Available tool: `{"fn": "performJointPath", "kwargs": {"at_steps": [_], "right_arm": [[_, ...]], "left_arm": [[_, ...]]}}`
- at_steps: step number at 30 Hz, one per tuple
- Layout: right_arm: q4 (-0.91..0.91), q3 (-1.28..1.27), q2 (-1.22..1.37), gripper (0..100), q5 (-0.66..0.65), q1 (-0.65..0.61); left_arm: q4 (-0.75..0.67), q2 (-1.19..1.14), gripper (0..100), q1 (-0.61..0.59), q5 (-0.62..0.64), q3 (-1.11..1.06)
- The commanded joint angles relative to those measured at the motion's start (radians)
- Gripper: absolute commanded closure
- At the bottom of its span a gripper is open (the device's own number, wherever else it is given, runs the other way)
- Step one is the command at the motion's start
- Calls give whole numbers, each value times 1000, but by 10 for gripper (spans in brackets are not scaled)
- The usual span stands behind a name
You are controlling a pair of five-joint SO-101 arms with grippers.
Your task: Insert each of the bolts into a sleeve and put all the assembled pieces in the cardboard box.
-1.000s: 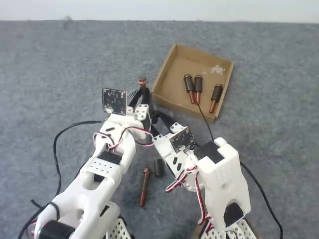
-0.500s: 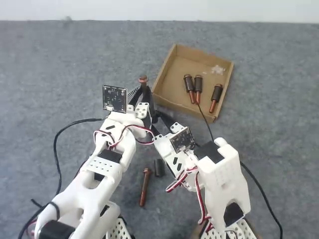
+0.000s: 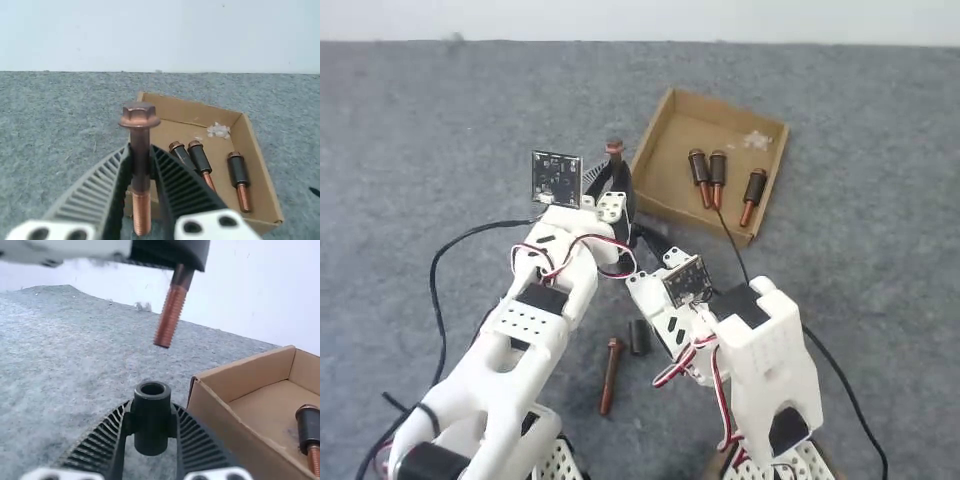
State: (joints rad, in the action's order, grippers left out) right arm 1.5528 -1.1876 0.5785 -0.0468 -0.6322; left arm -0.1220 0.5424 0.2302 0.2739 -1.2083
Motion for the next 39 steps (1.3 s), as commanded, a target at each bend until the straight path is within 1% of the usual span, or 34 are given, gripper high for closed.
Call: {"fn": "performJointPath", "kwargs": {"at_steps": [1,6,11,13,16,18,21,23,24,30,35,37,39], "right_arm": [[28,-5,-15,992,11,-5],[28,-6,-15,992,11,-5],[21,-20,-31,992,14,-5],[16,-32,-53,992,17,-5],[-44,-34,-77,992,18,-4],[-51,-32,-84,992,18,4],[-54,-32,-85,992,18,8],[-54,-32,-85,992,18,8],[-54,-32,-85,992,18,8],[-56,-32,-87,992,18,10],[-56,-34,-87,992,18,10],[-56,-34,-87,992,18,10],[-56,-34,-87,992,18,10]], "left_arm": [[2,52,991,6,8,39],[0,52,991,2,6,-1],[3,51,990,-94,6,-44],[37,55,990,-117,6,-62],[218,58,989,-98,6,-38],[427,58,989,-86,6,36],[767,49,988,-106,6,193],[904,49,988,-132,6,252],[936,49,988,-143,6,262],[1008,48,987,-153,-5,243],[1016,48,987,-172,-173,240],[1010,28,987,-192,-173,248],[1008,-41,983,-207,-149,278]]}}
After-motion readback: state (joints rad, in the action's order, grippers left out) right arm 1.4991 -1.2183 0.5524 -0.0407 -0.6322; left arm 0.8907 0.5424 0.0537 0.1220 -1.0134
